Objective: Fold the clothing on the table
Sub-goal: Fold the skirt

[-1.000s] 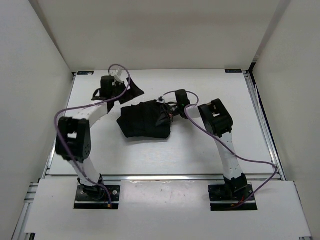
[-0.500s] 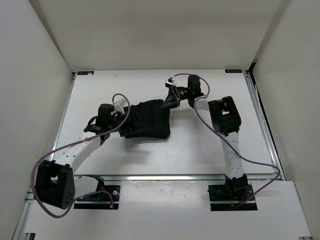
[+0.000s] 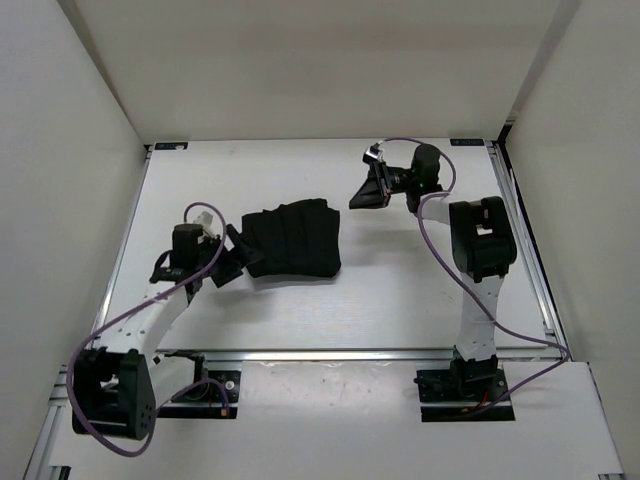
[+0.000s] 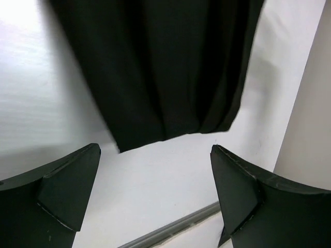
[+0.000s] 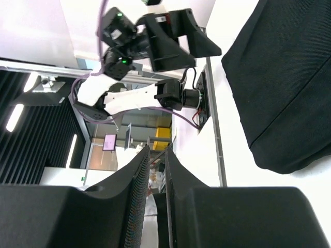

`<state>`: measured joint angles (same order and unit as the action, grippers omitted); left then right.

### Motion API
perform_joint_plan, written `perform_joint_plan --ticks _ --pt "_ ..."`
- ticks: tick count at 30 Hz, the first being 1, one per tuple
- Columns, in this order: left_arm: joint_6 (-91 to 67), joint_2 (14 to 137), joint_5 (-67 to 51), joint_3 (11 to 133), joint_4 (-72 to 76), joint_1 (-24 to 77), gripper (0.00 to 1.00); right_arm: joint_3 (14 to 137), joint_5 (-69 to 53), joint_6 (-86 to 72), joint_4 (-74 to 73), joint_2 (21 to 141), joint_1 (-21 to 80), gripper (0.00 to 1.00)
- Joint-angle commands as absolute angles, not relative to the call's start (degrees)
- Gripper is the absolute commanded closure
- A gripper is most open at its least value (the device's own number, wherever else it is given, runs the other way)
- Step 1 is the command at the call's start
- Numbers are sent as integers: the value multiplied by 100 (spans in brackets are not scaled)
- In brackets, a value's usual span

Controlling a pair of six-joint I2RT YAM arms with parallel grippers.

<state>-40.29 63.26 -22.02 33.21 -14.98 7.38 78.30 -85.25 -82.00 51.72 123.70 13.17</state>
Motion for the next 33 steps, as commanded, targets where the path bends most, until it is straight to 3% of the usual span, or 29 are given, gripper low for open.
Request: perform_joint_plan --ticks 1,5,16,33 --pt "-4649 5986 -2259 2831 -1134 474 1 7769 -9598 -8279 5467 12067 1275 77" --pt "-4745 6030 -1978 2664 -1170 764 1 7735 -9597 -8236 5441 12067 1178 78" --pt "-5230 6196 -1398 1714 579 580 1 7567 -9598 -8297 5590 11883 1107 80" --pt "-5774 7733 -932 2513 2065 923 1 7304 -9546 -8297 5642 11689 976 81"
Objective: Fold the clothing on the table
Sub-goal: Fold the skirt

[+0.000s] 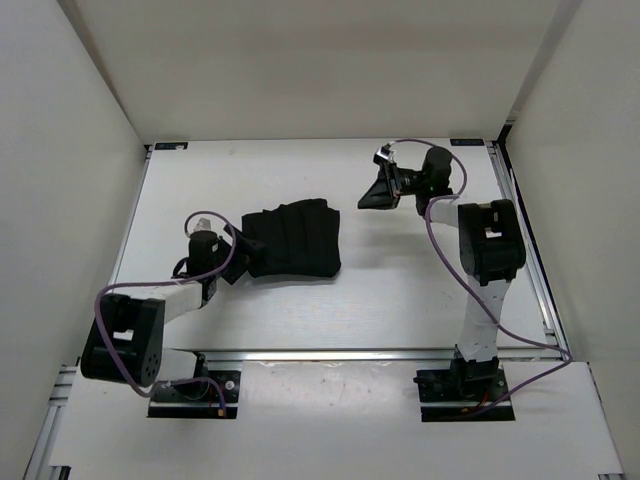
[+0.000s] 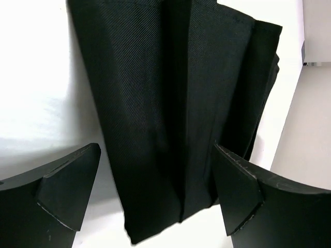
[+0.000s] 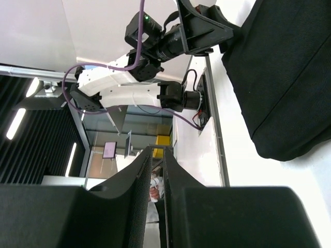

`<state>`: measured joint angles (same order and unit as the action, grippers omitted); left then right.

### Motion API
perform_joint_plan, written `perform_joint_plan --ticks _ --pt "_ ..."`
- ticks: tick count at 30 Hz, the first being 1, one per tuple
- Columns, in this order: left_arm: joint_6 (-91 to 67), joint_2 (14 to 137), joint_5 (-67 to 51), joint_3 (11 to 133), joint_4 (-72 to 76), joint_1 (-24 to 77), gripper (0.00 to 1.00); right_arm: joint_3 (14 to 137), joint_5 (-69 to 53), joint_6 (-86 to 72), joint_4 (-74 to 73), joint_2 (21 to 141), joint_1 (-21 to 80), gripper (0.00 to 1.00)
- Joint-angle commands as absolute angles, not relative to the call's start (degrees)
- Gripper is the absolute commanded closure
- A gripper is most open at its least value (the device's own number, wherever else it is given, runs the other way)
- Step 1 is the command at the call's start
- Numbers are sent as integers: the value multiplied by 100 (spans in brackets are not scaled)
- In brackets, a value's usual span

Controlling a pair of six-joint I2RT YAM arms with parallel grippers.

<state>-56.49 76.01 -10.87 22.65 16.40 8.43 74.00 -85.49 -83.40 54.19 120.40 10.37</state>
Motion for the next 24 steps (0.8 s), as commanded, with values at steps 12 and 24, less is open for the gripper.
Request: perform_joint_plan --ticks 12,24 --pt "-5388 8420 -862 3330 2338 809 68 7075 -9606 -8332 5730 11540 853 81" --pt "-4439 8007 -474 4227 2328 1318 100 7004 -9589 -8341 5818 11514 852 82"
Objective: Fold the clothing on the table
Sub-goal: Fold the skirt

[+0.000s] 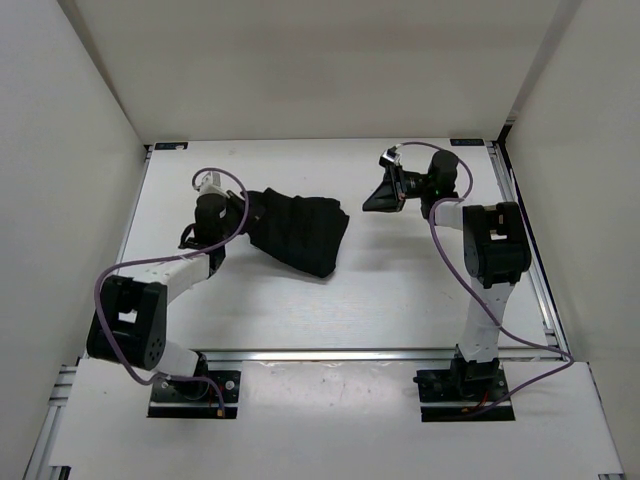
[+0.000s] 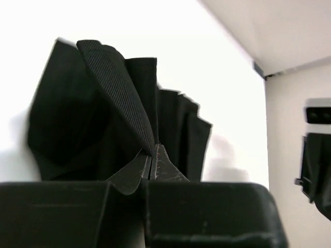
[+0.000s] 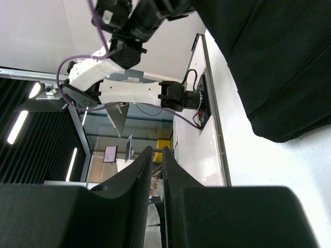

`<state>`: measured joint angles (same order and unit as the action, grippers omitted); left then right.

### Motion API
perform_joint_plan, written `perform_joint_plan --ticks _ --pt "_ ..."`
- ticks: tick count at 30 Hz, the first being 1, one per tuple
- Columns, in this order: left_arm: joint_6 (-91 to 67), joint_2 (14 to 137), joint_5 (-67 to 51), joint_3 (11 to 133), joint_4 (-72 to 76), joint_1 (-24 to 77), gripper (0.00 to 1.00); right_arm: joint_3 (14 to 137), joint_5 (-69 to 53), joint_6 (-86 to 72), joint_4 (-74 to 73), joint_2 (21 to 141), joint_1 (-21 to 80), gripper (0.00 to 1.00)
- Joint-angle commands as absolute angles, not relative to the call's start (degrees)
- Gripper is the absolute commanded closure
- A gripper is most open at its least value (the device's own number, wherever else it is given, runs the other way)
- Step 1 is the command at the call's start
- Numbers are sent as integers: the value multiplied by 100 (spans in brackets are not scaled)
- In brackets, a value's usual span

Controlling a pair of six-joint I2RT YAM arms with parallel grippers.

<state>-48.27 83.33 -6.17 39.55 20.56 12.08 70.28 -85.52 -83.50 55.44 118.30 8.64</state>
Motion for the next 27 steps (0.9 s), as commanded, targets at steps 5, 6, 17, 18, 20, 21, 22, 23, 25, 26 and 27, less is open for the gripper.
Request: perform_joint_plan --ticks 5,6,17,18,20,21,22,23,25,26,27 --pt "-4298 8392 -702 4640 2539 1345 100 6979 -9580 -8349 5775 11505 853 82" --pt "-4263 8611 -729 4762 2566 1301 100 6979 -9580 -8324 5818 11496 861 82" --pt "-4035 10327 -1565 5546 1768 712 1 6873 -9606 -8349 5783 11356 730 77" --pt "-3965 10171 -1399 5476 1723 703 2 6882 -9589 -8367 5775 11364 712 76" --pt "-3885 9976 -1117 5388 1758 677 1 6855 -9598 -8323 5739 11329 668 75" --pt "-3893 9836 -1081 5396 1775 625 2 6829 -9580 -8323 5739 11312 668 75" --pt "-3911 9704 -1081 5431 1784 563 1 6803 -9606 -8323 5748 11338 685 75" --pt "-3876 9634 -1020 5493 1802 545 2 6794 -9606 -8315 5757 11329 642 75" --pt "-3832 9283 -985 5615 1802 510 1 6794 -9598 -8297 5722 11320 624 75" --pt "-3762 9177 -1028 5686 1810 536 1 6777 -9563 -8262 5704 11312 624 76" --pt "-3683 9002 -1220 5791 1811 588 2 6742 -9597 -8270 5643 11285 607 76"
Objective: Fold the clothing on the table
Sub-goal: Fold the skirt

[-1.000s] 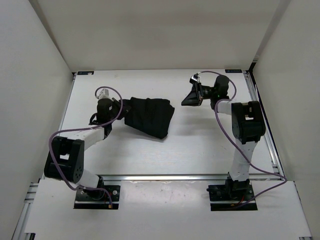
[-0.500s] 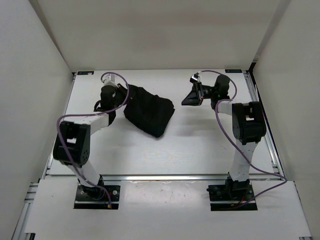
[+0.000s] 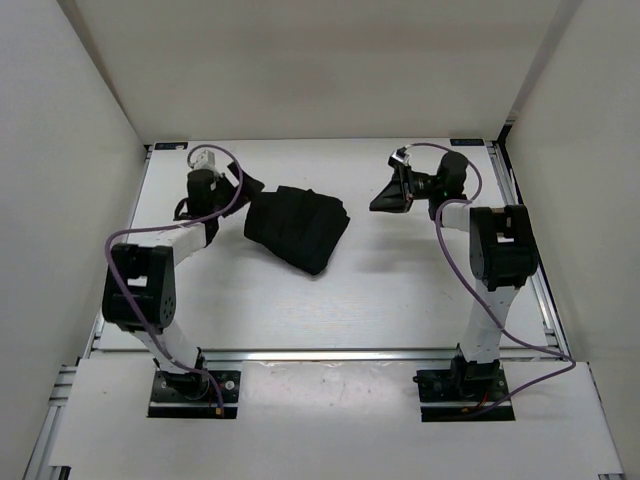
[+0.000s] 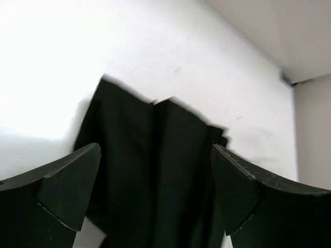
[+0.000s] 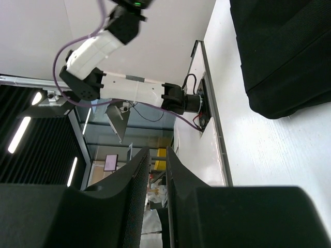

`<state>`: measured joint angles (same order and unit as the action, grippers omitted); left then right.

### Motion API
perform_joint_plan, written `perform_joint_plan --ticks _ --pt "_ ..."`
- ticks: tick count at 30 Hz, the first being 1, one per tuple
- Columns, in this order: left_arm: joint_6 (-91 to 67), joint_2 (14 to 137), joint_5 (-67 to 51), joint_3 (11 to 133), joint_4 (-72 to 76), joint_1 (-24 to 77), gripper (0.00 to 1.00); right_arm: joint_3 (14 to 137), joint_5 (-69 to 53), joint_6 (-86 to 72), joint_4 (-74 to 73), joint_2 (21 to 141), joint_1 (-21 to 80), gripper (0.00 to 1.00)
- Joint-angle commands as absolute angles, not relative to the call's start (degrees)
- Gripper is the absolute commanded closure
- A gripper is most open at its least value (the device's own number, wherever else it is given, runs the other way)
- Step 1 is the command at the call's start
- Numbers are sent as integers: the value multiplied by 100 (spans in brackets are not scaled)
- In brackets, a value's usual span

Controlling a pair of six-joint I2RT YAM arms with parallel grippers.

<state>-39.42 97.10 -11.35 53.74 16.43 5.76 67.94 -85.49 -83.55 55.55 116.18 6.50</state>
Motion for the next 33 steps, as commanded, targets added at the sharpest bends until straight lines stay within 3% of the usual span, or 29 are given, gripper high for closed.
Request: perform_joint_plan --ticks 1,6,8,12,16,23,26,31,32,33 --pt "-3726 8904 -1370 5931 1802 615 1 6741 -9606 -8227 5625 11294 580 76" --pt "-5910 9640 -3933 5599 2863 255 1 6601 -9598 -8209 5563 11215 475 76" --pt "-6143 10079 -4244 5362 3014 386 1 6540 -9589 -8165 5520 11233 466 76" --pt "-6722 10563 -4473 4957 4270 545 1 6495 -9606 -8139 5467 11232 457 76" --pt "-7163 11371 -4561 4904 5008 676 10 6522 -9597 -8033 5222 11241 440 76" --pt "-6600 12295 -4377 5475 4367 704 16 6592 -9580 -7840 4948 11145 440 76" --pt "-6645 12077 -4202 5405 4404 660 18 6504 -9606 -7805 4904 11083 396 76" --pt "-6093 11032 -3859 5607 3992 703 9 6390 -9606 -7787 4939 11030 325 75" --pt "-5926 10787 -3824 5721 3816 764 14 6355 -9589 -7796 4948 11056 325 75" --pt "-5872 10567 -3806 5861 3745 843 38 6346 -9606 -7787 4948 11031 325 80"
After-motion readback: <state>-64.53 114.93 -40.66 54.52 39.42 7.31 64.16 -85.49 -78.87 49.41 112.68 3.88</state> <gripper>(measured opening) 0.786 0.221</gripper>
